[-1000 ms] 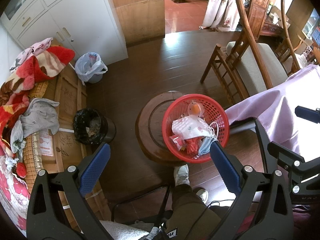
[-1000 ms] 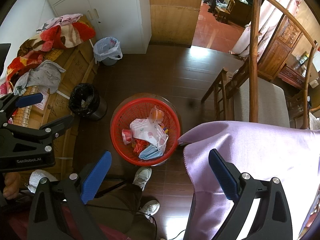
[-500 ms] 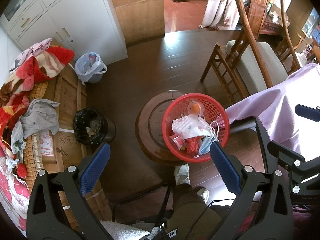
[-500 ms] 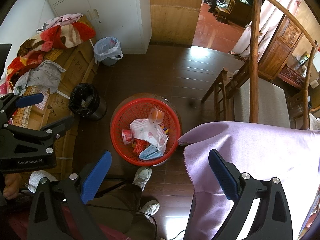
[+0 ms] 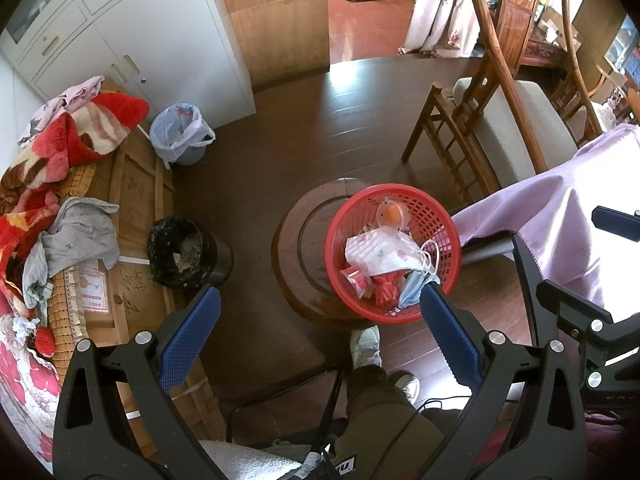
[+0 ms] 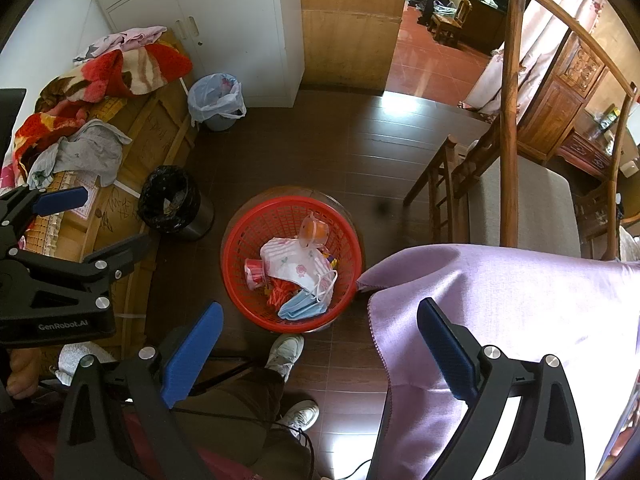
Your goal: Collect trash
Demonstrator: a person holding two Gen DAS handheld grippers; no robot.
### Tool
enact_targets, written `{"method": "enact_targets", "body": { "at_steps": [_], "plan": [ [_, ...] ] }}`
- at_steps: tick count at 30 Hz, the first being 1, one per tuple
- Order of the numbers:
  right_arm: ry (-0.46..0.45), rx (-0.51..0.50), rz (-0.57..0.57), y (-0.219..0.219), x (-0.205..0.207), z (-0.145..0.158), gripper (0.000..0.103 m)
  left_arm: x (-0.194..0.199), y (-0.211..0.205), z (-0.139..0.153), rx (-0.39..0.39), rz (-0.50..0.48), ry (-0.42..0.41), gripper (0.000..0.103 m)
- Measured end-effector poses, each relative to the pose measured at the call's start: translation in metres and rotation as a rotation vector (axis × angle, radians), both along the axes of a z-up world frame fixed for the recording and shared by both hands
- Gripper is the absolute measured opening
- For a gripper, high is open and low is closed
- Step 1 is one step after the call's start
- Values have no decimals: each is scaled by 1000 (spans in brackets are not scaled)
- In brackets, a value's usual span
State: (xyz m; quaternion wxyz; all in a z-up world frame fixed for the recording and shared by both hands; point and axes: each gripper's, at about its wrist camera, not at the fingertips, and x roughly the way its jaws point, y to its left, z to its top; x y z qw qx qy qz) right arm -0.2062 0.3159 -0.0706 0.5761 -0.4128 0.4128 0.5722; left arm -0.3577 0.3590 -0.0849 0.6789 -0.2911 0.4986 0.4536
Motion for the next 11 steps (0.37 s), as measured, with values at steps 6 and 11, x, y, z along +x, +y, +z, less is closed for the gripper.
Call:
{"method": "enact_targets", "body": {
  "at_steps": [6, 11],
  "plan": [
    [1, -1, 1, 0, -1, 0, 96, -1, -2, -1, 2, -3, 11, 96],
    [2, -1, 4, -1, -2, 0, 96, -7, -5, -1, 3, -2, 7, 96]
  ]
}}
